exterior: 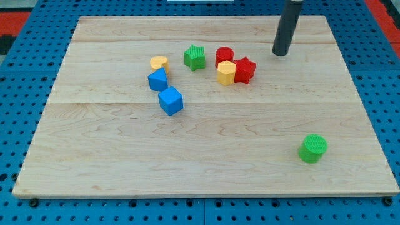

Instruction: Move the green star to the right of the blue cube

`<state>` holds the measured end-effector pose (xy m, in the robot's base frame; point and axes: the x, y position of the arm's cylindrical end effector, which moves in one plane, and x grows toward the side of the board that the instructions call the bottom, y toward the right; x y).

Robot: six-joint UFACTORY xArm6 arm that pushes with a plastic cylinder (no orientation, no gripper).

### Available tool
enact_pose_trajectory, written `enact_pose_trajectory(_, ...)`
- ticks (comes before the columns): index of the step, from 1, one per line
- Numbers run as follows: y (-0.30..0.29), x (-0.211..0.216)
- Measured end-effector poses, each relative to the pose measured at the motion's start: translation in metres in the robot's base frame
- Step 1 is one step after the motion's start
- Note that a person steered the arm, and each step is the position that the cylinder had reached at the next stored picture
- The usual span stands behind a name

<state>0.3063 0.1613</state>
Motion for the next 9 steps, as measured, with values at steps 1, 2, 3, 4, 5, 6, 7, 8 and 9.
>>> enact_pose_trajectory(1, 0.000, 0.000)
enact_pose_trajectory(2, 0.001, 0.000)
enact_pose_trajectory(3, 0.001, 0.000)
enact_pose_trajectory(4, -0.001, -0.001)
enact_pose_trajectory(5, -0.023, -0.014)
enact_pose_trajectory(6, -0.057, -0.020)
enact_pose_trajectory(7, -0.091, -0.021)
enact_pose_trajectory(8, -0.128, -0.010)
enact_pose_trajectory(9, -0.176, -0.009)
